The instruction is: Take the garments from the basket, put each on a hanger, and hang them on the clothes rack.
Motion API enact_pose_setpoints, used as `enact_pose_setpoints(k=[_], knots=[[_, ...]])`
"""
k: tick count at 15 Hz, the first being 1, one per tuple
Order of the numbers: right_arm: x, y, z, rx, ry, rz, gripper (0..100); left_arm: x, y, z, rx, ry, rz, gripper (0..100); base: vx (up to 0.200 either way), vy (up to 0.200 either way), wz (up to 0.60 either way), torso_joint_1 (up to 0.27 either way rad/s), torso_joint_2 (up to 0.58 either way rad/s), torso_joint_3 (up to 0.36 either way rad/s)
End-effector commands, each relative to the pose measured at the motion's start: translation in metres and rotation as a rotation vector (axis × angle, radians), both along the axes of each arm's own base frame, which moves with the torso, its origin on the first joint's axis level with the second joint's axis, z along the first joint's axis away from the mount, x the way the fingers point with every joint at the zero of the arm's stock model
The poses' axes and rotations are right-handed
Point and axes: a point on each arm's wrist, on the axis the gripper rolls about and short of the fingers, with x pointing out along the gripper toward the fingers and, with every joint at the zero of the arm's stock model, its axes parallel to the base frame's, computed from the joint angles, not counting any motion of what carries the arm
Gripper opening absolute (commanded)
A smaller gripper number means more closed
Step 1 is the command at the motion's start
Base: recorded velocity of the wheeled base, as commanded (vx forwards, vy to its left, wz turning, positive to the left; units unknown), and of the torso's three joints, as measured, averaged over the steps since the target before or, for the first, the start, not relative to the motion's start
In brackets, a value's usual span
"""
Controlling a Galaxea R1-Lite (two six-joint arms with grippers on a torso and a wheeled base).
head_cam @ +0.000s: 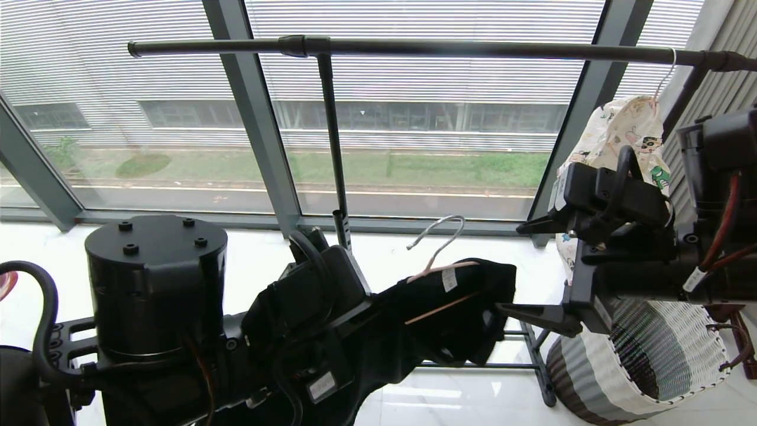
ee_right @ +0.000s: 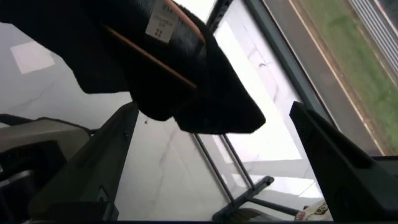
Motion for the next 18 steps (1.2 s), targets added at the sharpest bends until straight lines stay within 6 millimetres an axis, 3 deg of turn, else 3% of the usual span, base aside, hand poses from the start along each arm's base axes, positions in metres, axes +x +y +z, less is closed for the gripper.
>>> enact_pose_setpoints(k=[1,4,8,14,15,18], knots=[[-0.004,0.0,0.005,-0.038,0.0,0.083,100,-0.005,-0.006,-0.001,-0.003,0.007,-0.07,0,0.0,0.0,0.0,0.0,0.0,0.0],[-0.012,0.01,-0.01,-0.109,0.071,0.215,100,-0.011,-0.011,0.0,-0.01,0.01,-0.124,0,0.0,0.0,0.0,0.0,0.0,0.0],[-0.006,0.026,-0.029,-0.154,0.133,0.25,100,-0.025,-0.018,0.005,-0.011,-0.021,-0.195,0,0.0,0.0,0.0,0.0,0.0,0.0],[-0.003,0.025,-0.038,-0.166,0.151,0.244,100,-0.035,-0.016,0.01,-0.026,-0.042,-0.229,0,0.0,0.0,0.0,0.0,0.0,0.0],[-0.003,0.026,-0.038,-0.157,0.144,0.248,0,-0.037,-0.015,0.008,-0.021,-0.039,-0.233,0,0.0,0.0,0.0,0.0,0.0,0.0],[-0.003,0.025,-0.036,-0.15,0.134,0.245,0,-0.039,-0.012,0.003,-0.003,-0.036,-0.236,0,0.0,0.0,0.0,0.0,0.0,0.0]])
